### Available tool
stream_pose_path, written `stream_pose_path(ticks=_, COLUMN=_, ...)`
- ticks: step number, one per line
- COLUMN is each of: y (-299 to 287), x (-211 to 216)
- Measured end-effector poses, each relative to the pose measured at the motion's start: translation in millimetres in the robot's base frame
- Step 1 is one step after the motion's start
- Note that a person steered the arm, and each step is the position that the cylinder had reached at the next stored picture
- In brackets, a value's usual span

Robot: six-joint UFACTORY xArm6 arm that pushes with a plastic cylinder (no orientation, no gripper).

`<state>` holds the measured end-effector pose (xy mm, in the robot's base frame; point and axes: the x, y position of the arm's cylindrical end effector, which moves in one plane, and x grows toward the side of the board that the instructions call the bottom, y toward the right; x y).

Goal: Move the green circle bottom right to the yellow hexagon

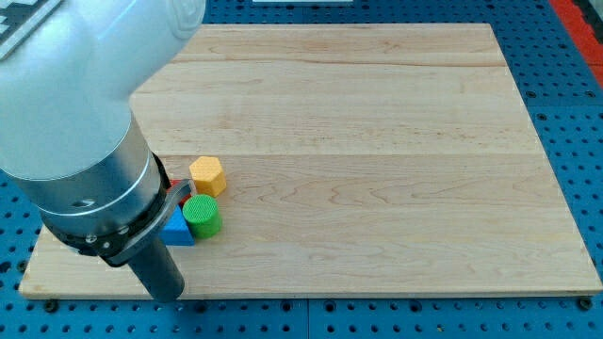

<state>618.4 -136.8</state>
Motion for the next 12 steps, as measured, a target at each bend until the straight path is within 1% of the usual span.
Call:
stream_pose_path(ticks=1, y=0, x=0)
stream_pose_path(ticks=2, y=-16, x=0)
stream_pose_path(ticks=3, y=-51, x=-5)
stream_pose_path(ticks=4, y=-100, x=-29)
stream_pose_path(ticks=5, y=-76, x=-35)
stream_pose_path(ticks=6, y=-47, x=-73)
stream_pose_path(ticks=8, y=43, x=-91)
stream_pose_path(ticks=9, y=23, x=-103)
stream_pose_path(ticks=10, y=39, x=-110)
stream_pose_path(ticks=11, y=103, x=-110)
stream_pose_path(ticks=12, y=75, x=-108)
